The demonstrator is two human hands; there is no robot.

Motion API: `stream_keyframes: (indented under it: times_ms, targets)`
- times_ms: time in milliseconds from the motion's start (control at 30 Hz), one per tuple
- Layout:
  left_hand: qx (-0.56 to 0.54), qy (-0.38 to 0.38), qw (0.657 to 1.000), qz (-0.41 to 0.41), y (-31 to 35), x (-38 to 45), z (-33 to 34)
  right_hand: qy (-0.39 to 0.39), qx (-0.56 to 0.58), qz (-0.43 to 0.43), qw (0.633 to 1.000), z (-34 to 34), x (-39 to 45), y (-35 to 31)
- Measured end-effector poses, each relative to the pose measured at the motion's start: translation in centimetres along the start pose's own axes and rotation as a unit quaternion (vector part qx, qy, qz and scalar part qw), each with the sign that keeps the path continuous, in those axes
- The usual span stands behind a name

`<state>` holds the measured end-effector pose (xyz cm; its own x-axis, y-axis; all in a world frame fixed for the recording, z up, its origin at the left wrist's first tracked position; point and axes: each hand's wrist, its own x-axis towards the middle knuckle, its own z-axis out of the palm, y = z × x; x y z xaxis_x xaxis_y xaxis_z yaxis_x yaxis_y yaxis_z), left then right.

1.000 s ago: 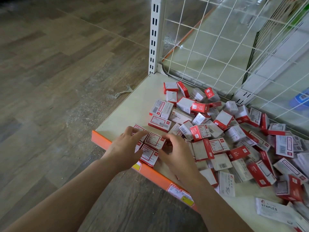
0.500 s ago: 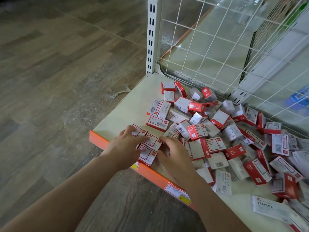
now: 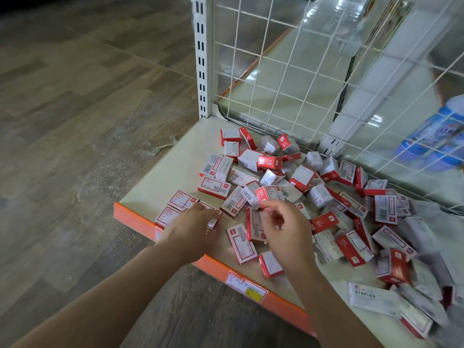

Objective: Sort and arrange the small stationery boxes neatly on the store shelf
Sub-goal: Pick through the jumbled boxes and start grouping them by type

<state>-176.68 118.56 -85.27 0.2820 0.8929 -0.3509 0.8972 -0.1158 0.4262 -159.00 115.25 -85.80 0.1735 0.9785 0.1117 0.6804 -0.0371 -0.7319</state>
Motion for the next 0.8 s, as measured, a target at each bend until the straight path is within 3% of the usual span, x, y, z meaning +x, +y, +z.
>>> stream_keyframes:
  times_ms: [133, 367, 567, 800]
  targets:
    - [-0.022, 0.009, 1.000, -0.013, 1.4, 0.3, 0.4, 0.027, -0.014, 0.060, 0.998, -1.5, 1.1, 1.4]
    - [-0.017, 0.021, 0.999, -0.028, 1.9, 0.7, 0.9, -0.055, -0.054, 0.098, 0.992, -1.6, 3.3, 3.2]
    - [-0.059, 0.028, 0.996, -0.053, 1.3, 0.9, 0.8, -0.063, -0.060, 0.120, 0.989, -0.5, 4.3, 3.7]
    - [-0.089, 0.029, 0.994, -0.054, 1.1, 0.8, 0.7, -0.067, 0.008, 0.171, 0.983, -0.1, 5.0, 3.6]
